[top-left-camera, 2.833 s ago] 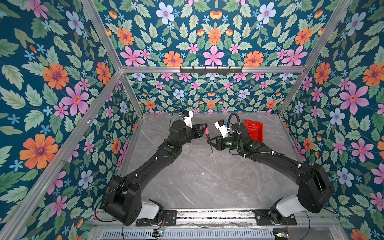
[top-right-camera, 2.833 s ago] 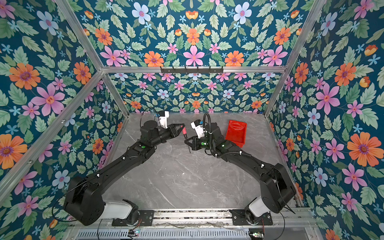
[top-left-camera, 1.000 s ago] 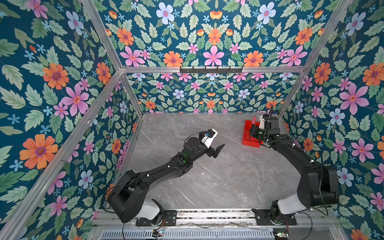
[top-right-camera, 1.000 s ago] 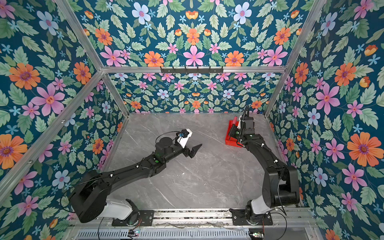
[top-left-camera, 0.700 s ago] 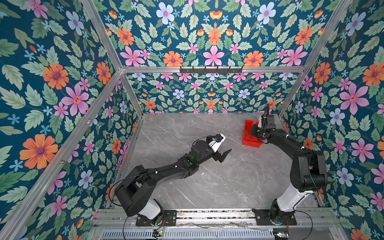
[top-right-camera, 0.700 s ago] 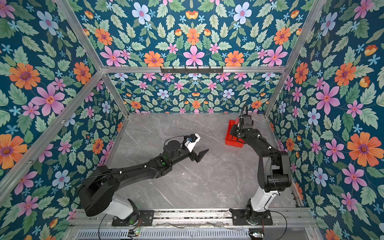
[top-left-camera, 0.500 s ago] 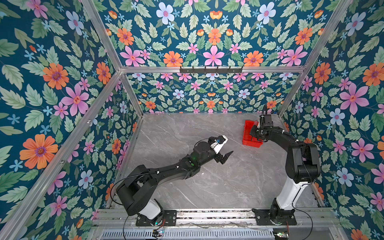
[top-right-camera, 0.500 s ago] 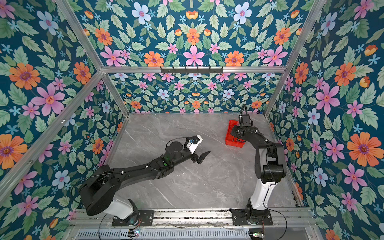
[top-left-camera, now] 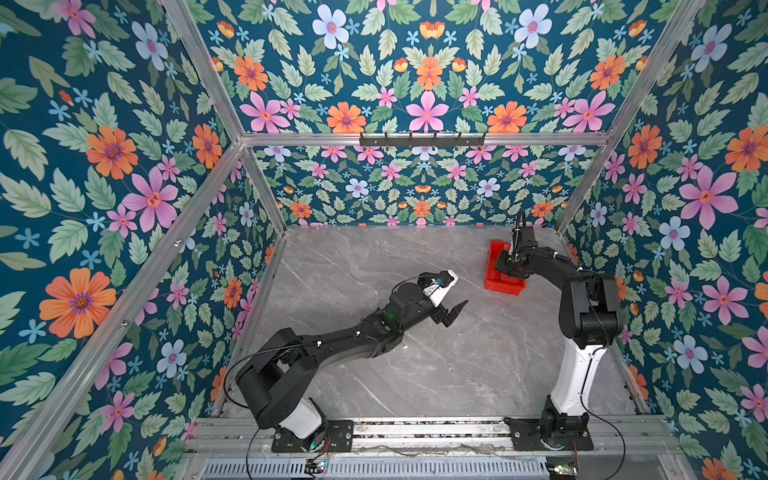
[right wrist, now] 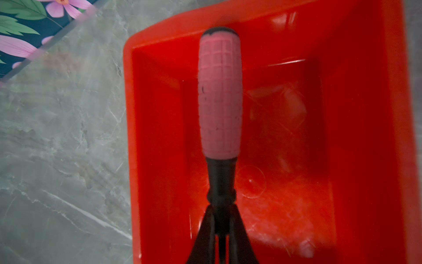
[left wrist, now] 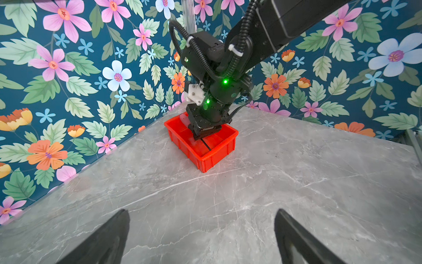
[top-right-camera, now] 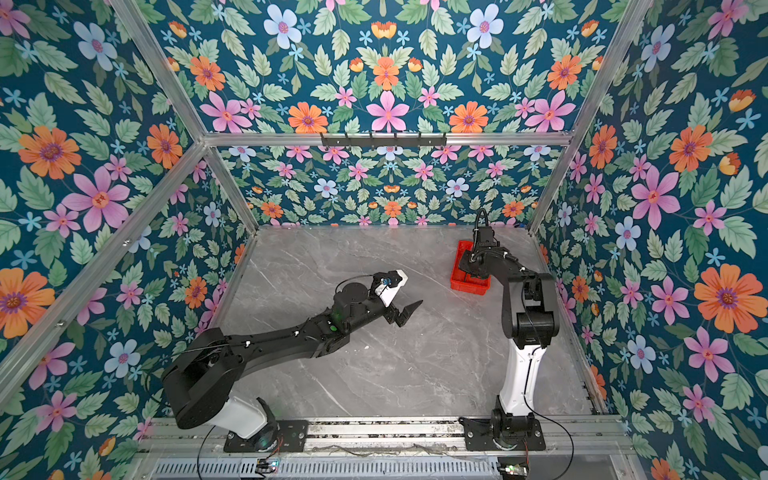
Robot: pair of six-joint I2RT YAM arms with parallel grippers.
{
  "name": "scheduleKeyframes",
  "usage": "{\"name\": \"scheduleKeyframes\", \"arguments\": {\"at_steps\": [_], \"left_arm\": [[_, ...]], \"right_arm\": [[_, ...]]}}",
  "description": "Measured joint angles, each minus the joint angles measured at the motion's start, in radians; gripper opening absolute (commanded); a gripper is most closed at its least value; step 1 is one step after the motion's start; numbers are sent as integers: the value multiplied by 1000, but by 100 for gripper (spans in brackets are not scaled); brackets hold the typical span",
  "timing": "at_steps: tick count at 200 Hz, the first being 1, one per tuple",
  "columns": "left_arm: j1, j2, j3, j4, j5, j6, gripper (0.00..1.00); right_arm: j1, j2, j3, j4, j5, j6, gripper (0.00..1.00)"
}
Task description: Put the screwdriver in the bin
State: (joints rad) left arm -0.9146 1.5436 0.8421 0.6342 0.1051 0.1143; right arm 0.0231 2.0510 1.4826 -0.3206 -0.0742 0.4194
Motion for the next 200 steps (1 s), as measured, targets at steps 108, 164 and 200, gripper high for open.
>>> {"name": "scheduleKeyframes", "arguments": {"at_steps": [108,164,200], "left_arm": [[-4,-43,-41,23,-43,-30,100],[5,-95,-97,40,-108,-64,100],[63,-136,-127,39,-146,-93,100]], "right_arm": [[0,-32,6,3,-2,23,39],[0,-198,-114,74,-2,18,76],[0,-369,-284,167,-2,-37,97]]}}
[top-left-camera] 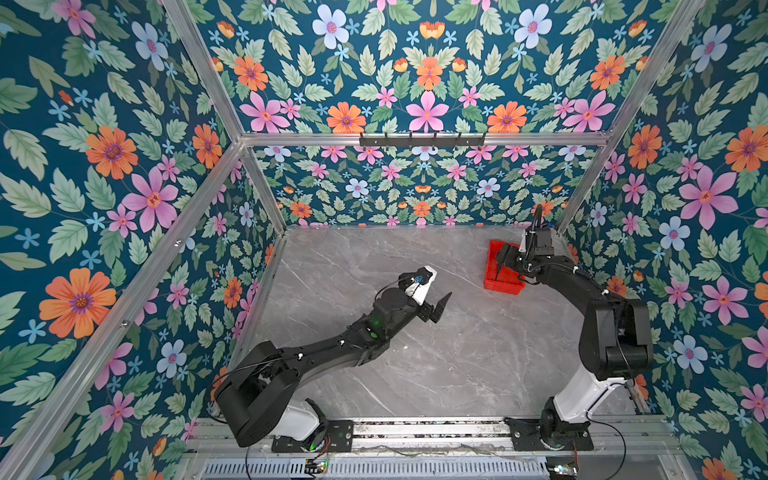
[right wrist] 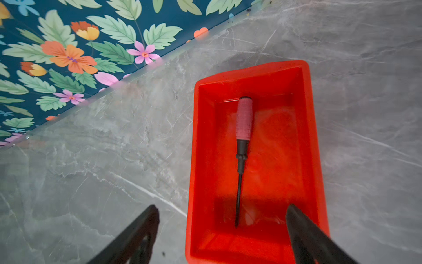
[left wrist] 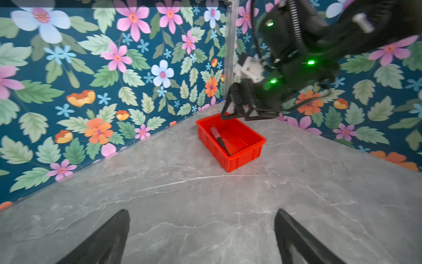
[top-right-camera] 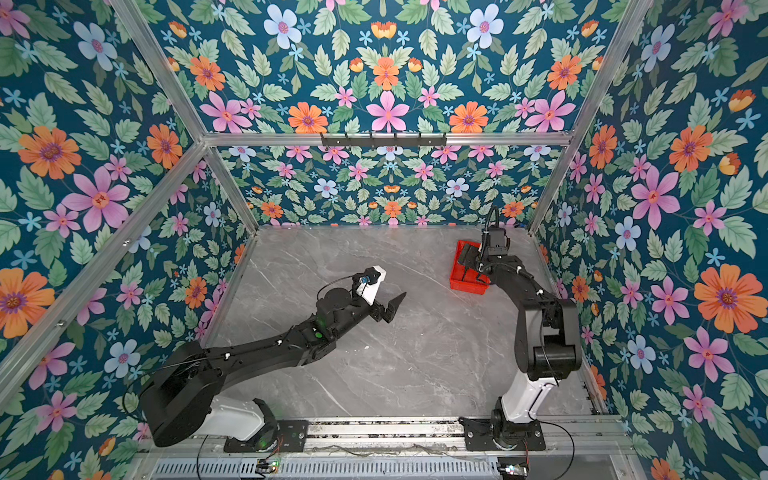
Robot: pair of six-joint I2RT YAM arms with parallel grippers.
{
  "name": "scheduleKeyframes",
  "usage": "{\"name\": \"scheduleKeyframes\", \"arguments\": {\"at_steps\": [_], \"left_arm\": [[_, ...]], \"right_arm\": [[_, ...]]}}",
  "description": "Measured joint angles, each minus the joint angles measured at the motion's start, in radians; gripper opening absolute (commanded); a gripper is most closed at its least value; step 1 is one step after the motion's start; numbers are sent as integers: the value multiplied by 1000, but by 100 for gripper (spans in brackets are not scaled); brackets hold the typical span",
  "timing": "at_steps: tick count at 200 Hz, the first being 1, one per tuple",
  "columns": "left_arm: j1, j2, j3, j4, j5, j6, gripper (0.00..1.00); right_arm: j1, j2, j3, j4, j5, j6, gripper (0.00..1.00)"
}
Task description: Put the screwdriver in the bin
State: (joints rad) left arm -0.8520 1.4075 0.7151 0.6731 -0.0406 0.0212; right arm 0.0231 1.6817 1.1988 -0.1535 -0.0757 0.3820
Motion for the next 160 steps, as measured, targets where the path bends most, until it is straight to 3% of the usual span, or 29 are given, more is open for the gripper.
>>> {"name": "scheduleKeyframes", "arguments": {"at_steps": [28,106,160], "left_arm": [[76,-39,-34,-7,-16,-14,100],[403,-180,-232,-9,-66,-10,100],[532,-108,-344,107,-148,45,100]], "right_arm": [[0,-157,-136,96,0,-84,99],[0,-480,-507,341,26,-268,99],[0,-559,-689,488,84,-352,99]]}}
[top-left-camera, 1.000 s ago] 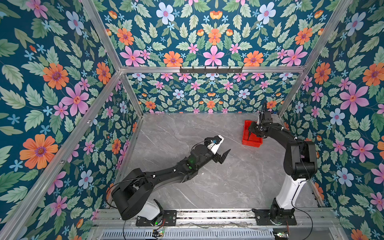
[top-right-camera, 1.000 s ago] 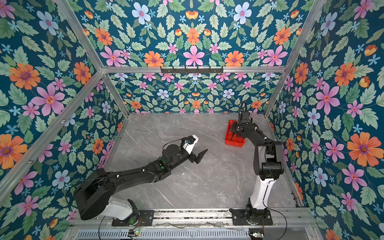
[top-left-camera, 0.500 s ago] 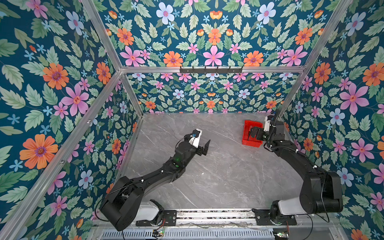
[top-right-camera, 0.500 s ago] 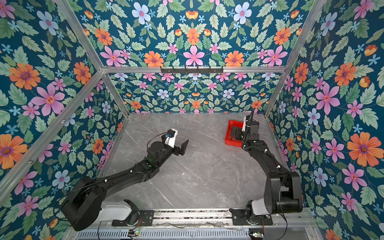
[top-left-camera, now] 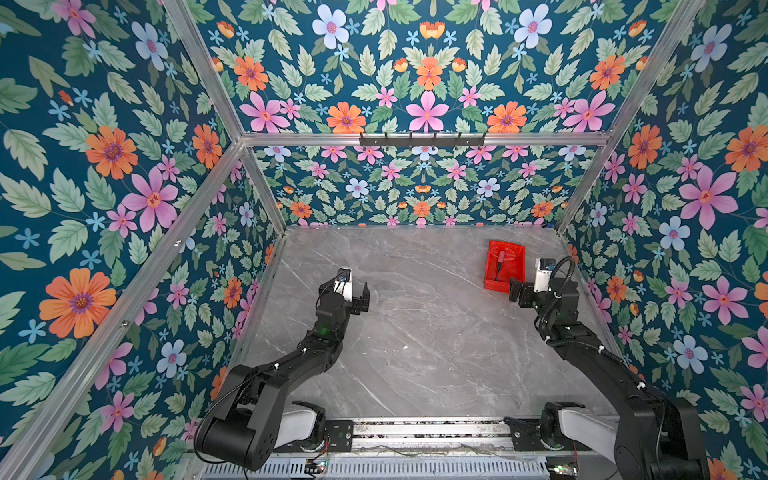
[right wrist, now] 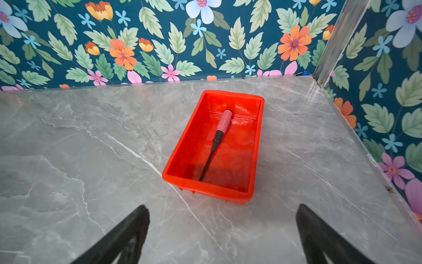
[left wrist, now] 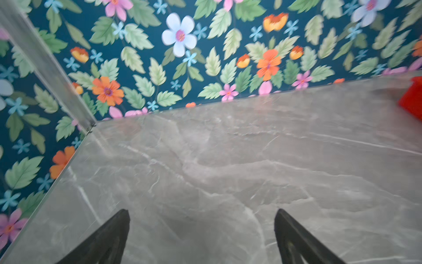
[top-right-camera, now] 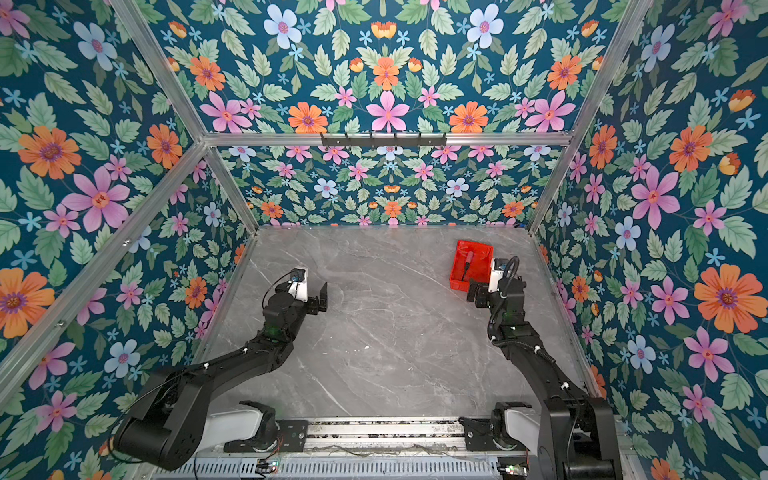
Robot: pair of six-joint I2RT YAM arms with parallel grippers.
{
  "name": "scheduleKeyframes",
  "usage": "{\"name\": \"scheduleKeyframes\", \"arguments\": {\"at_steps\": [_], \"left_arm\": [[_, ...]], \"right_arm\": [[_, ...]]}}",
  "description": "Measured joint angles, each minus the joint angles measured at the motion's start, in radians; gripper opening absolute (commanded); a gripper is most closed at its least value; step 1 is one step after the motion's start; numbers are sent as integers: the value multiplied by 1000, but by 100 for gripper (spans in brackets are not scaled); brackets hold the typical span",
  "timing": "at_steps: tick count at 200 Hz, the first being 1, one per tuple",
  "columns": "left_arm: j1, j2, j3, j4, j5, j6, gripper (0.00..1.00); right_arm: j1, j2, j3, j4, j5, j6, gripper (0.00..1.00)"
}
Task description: Put the screwdriver in the bin
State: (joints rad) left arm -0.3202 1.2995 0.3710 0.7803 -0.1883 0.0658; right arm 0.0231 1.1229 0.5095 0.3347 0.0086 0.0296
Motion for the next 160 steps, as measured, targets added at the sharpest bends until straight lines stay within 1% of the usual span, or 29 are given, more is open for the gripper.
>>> {"name": "scheduleKeyframes", "arguments": {"at_steps": [26,51,70,92,126,141,160], "left_arm": [[28,51,-46,67,-72,42,100],[75,96,-98,156,-101,46,100],[103,138,-120,228,-103,53,100],[158,203,-108,316,-72,53,100],[293,298,-141,455,-4,-35,100],[312,304,-119,427,34,-61,100],[314,306,-91,451,63,-69,100]], "right_arm": [[0,-1,-55,50,34,-10,99],[0,8,-103,98,77,-9,99],[0,29,-143,146,100,-5,99],[-1,65,-184,210,108,3,99],[-20,123,-237,327,106,21,99],[-36,153,-242,377,93,26,99],[-51,203,-241,435,57,32,99]]}}
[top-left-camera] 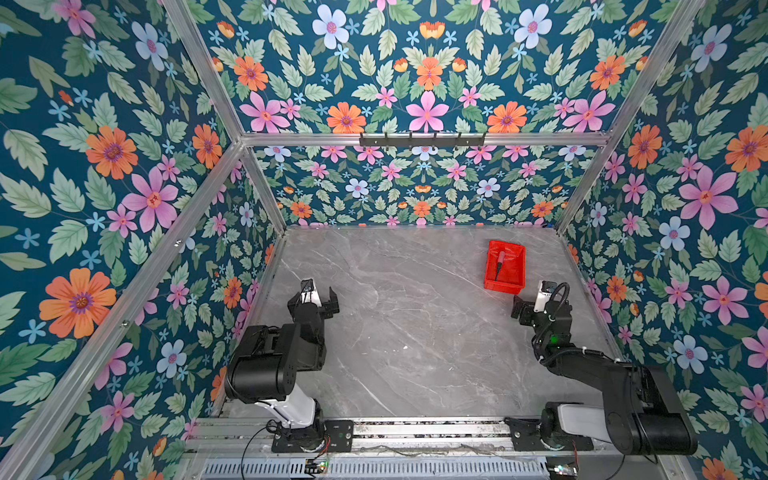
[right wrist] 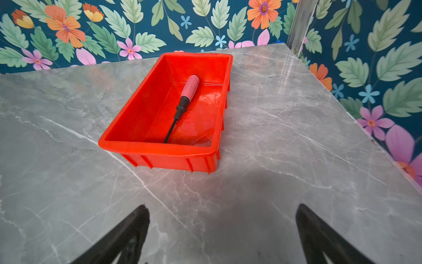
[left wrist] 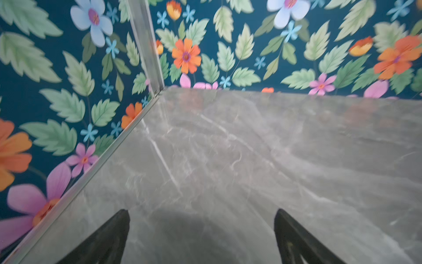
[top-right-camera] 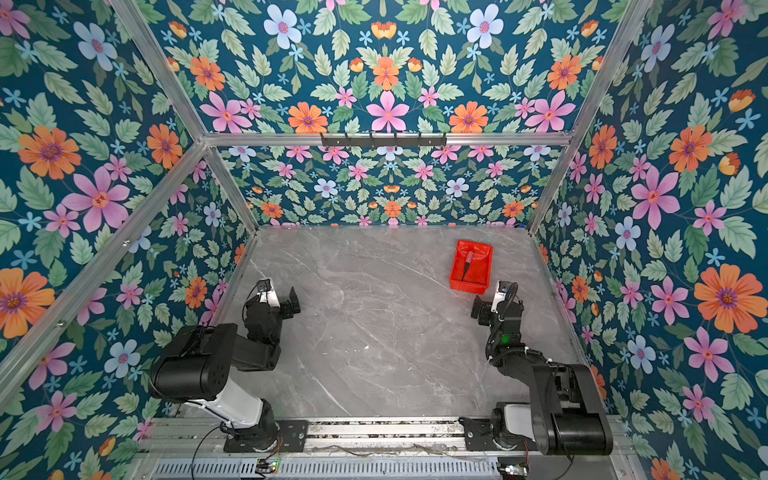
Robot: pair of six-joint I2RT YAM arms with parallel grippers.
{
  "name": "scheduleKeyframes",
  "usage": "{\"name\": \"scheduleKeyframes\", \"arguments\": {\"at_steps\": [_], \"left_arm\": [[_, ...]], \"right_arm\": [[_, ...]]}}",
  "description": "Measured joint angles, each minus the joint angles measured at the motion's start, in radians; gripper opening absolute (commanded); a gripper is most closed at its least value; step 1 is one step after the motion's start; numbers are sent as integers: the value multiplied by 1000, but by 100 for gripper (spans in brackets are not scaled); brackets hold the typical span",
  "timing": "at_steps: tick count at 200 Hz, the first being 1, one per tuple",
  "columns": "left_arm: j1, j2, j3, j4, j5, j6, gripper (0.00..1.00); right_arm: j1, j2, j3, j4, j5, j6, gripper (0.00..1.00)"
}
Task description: Put the screwdriver in the bin
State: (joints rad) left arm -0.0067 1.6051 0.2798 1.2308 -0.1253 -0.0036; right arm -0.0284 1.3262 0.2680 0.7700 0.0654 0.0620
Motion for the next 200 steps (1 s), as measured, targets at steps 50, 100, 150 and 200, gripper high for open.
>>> {"name": "scheduleKeyframes", "arguments": {"at_steps": [50,100,150,200], "left_arm": [[2,1,2,-16,16,-17,100],[-2,1,2,-16,15,-17,100],[-3,2,4,-19,15,-17,100],[-8,3,11,-24,14,-16,100]], "right_arm": [[-2,113,39,67,-58,-1,99],[-3,116,45,70,-62,-2,99],[-3,116,45,64,-62,-2,99],[-3,116,45,64,-63,-2,99]]}}
